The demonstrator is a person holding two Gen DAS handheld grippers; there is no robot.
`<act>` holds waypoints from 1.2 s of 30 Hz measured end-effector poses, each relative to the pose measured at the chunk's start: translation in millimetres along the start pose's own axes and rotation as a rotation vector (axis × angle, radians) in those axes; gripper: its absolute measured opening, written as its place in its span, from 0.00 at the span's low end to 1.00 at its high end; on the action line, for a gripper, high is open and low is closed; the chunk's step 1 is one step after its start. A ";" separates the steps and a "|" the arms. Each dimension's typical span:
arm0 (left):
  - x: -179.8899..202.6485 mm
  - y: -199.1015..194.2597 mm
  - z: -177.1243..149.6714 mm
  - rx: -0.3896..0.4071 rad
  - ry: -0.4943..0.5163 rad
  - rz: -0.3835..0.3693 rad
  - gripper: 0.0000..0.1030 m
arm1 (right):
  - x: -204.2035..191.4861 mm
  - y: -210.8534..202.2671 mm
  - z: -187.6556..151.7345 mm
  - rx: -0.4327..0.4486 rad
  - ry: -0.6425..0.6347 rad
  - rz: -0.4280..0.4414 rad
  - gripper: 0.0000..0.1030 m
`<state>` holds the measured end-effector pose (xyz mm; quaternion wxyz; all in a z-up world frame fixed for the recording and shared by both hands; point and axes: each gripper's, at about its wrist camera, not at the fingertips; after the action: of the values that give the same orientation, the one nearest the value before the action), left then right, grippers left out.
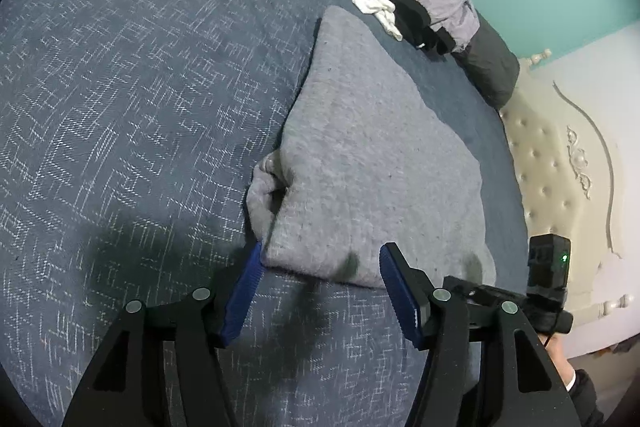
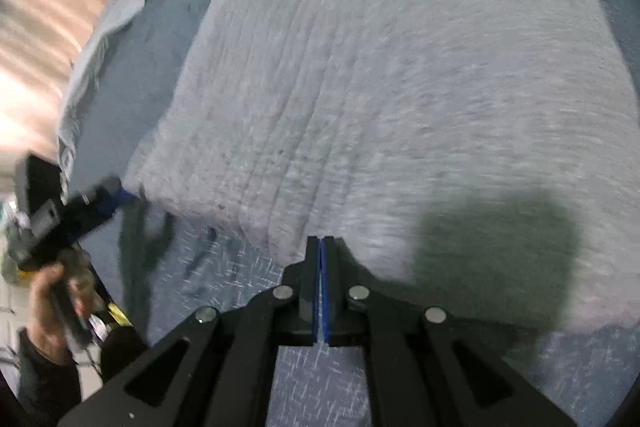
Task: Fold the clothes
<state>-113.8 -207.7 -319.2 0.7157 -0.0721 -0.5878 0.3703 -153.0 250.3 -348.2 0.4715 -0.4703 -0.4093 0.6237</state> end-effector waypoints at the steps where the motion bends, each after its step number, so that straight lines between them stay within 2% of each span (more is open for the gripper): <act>1: 0.2 -2.1 -1.2 0.001 -0.001 -0.002 0.63 | 7.3 -6.4 -6.4 0.013 0.021 -0.001 0.00; 5: 2.3 -6.5 -6.4 -0.008 -0.003 -0.012 0.65 | 6.4 -1.3 30.0 0.025 0.070 -0.020 0.00; 8: 1.1 -5.2 -10.3 -0.018 -0.020 -0.029 0.65 | 24.9 -10.9 33.1 0.027 0.107 -0.021 0.00; 12: -6.0 1.5 -13.5 -0.011 -0.064 -0.046 0.65 | 0.5 -10.7 32.6 0.043 0.127 -0.016 0.00; 16: -12.4 14.0 -16.5 -0.013 -0.114 -0.068 0.65 | 17.5 -19.6 30.3 0.058 0.144 0.004 0.00; 20: -14.9 25.2 -14.1 0.019 -0.138 -0.087 0.65 | 24.6 -20.6 29.8 0.073 0.159 0.014 0.00; 25: -18.7 42.7 -7.2 0.044 -0.148 -0.069 0.64 | 39.7 -28.4 28.9 0.089 0.169 0.022 0.00; 26: -18.1 45.7 -5.6 0.047 -0.139 -0.065 0.62 | 41.8 -29.5 28.4 0.094 0.170 0.022 0.00; 30: -12.5 49.2 1.5 0.075 -0.107 -0.056 0.29 | 54.4 -32.1 24.9 0.105 0.191 0.020 0.00; 32: -5.2 48.6 4.7 0.090 -0.088 -0.053 0.20 | 62.6 -35.4 23.0 0.114 0.201 0.018 0.00; 36: 20.9 45.1 9.7 0.109 -0.010 -0.046 0.15 | 83.8 -44.0 21.0 0.136 0.232 0.013 0.00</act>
<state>-141.8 -165.8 -324.1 0.7241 -0.0175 -0.5716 0.3855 -173.9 340.2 -318.4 0.5426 -0.5087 -0.3056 0.5945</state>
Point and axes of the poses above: each gripper's, at about its wrist camera, not at the fingertips, and y roughly the way its jaws point, x to its right, z to its top, and after that the axes turned 15 degrees about -z, right-handed
